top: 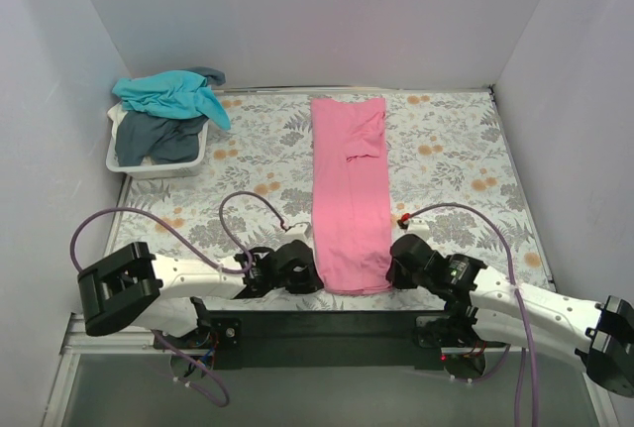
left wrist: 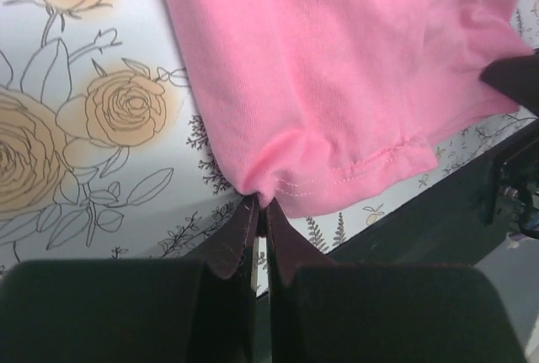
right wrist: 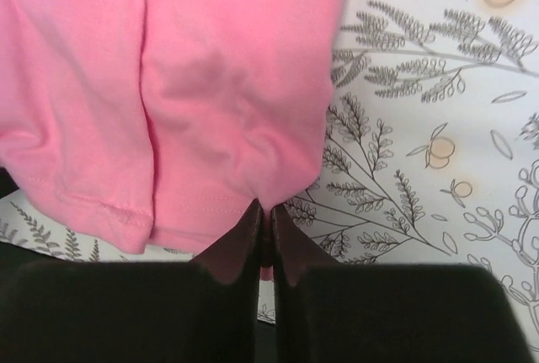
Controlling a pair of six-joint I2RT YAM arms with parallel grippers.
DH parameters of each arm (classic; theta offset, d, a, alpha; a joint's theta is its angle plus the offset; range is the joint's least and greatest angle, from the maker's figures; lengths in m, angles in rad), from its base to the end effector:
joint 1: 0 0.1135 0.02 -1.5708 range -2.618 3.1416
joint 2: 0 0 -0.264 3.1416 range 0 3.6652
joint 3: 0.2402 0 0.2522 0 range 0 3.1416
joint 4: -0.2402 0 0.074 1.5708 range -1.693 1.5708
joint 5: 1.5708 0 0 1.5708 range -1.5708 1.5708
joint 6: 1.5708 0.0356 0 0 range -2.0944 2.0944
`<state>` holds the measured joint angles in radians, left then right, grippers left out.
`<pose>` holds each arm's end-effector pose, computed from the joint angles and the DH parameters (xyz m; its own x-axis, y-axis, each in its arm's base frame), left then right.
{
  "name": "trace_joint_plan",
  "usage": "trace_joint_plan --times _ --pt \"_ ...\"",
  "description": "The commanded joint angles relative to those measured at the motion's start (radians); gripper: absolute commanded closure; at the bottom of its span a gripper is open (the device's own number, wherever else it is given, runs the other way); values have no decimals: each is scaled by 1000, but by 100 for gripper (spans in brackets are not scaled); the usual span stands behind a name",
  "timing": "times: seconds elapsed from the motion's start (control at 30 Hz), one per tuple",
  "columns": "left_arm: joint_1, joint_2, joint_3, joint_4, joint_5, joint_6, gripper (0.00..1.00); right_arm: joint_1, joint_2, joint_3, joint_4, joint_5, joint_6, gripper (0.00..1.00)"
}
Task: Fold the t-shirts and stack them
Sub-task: Fold the tshirt
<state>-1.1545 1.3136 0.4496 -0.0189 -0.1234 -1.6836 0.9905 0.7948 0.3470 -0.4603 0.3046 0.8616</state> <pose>0.0958 -0.2058 0.1370 -0.8353 -0.5493 -0.0230 -0.4090 0.6489 -0.6416 0.0902 0.1182 0.1648 -0.8101 0.0847 -0.5801 -0.1256 0.9414 0.3129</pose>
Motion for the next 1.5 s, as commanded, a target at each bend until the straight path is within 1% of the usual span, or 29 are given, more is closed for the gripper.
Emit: trace_joint_plan --times 0.0,0.1,0.13,0.17,0.23,0.3,0.43,0.47,0.63,0.8,1.07,1.27,1.47 --pt "36 27 60 -93 -58 111 100 4 24 96 17 125 -62 99" --pt "125 56 90 -61 -1 191 100 -12 76 142 55 171 -125 99" --pt "177 62 101 -59 16 231 100 -32 95 151 70 165 -147 99" --pt "196 65 112 -46 45 248 100 -42 113 179 87 159 -192 99" --pt "228 81 155 -33 65 280 100 -76 174 208 130 142 -235 99" --pt "234 101 191 -29 85 317 100 -99 230 256 165 130 -300 99" --pt "277 131 265 -13 122 354 100 -189 296 308 222 64 -387 99" --pt "288 136 290 -12 160 360 100 -208 306 314 235 48 -400 99" --pt "358 186 374 -9 226 404 100 -305 382 362 287 -24 -473 99" --pt "430 233 448 -12 317 427 100 -360 461 408 322 -67 -516 99" --pt "544 280 508 -15 425 449 100 -443 572 498 351 -101 -573 99" --pt "608 401 596 -19 544 453 100 -489 675 586 365 -110 -598 99" --pt "657 498 678 -24 587 455 100 -516 791 684 373 -136 -615 99"
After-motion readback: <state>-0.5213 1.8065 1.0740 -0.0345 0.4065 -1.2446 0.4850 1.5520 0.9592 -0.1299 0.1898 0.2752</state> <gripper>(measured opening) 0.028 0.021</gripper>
